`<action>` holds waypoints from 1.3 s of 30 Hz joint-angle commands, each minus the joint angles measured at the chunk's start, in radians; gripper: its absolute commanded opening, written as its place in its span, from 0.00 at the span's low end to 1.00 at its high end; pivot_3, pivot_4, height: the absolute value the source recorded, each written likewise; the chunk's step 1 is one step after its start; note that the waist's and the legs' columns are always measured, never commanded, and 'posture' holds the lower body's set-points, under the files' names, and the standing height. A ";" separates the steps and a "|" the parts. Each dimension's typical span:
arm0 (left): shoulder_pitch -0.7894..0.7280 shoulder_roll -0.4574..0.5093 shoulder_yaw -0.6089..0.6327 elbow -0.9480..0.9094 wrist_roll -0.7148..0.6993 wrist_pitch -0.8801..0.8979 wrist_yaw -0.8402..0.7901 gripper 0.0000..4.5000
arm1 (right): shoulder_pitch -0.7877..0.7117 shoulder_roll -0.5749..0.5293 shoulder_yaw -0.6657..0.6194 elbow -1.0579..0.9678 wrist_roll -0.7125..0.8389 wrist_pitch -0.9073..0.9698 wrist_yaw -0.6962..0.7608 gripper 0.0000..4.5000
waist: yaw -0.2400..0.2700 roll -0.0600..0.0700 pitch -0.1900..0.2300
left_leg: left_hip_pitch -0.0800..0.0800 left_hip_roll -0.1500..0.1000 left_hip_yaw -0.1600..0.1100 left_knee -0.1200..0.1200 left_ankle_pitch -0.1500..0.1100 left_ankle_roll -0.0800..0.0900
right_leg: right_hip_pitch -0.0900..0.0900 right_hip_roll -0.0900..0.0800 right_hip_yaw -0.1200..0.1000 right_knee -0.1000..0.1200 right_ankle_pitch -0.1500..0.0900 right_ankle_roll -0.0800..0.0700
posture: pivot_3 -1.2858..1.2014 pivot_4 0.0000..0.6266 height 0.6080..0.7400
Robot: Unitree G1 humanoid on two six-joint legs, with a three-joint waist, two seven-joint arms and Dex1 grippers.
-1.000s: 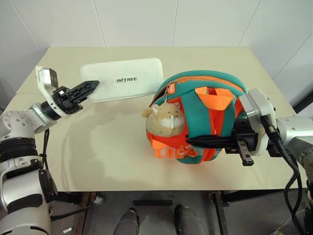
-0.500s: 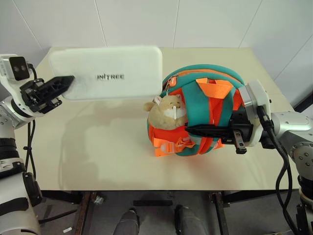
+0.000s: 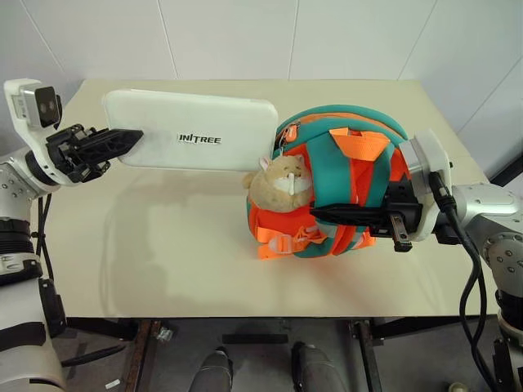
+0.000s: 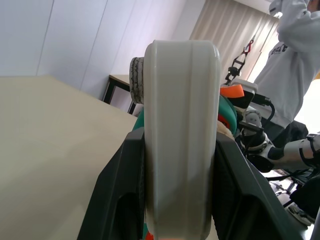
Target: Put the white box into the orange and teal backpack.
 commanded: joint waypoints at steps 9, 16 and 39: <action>-0.053 0.063 -0.104 0.025 -0.020 -0.112 -0.112 0.28 | 0.012 -0.003 -0.038 -0.043 0.011 -0.024 -0.009 0.00 | 0.000 0.000 0.000 | 0.000 0.000 0.000 0.001 0.000 0.000 | 0.000 0.000 0.000 0.001 0.000 0.000 | 0.52 0.24 1.00; -0.064 0.068 -0.209 -0.053 -0.063 -0.133 -0.112 0.28 | 0.004 0.002 -0.028 -0.031 0.003 -0.029 -0.006 0.00 | 0.001 0.000 0.000 | 0.000 0.000 0.000 0.001 0.000 0.000 | 0.000 0.000 0.000 0.002 0.000 0.000 | 0.52 0.24 1.00; -0.193 -0.184 -0.372 -0.288 0.128 -0.185 0.050 0.28 | -0.014 0.026 0.000 -0.017 -0.037 -0.032 -0.011 0.00 | 0.000 0.000 0.000 | 0.000 0.000 0.000 0.002 -0.001 0.002 | 0.000 0.000 0.001 0.003 -0.001 0.001 | 0.52 0.24 1.00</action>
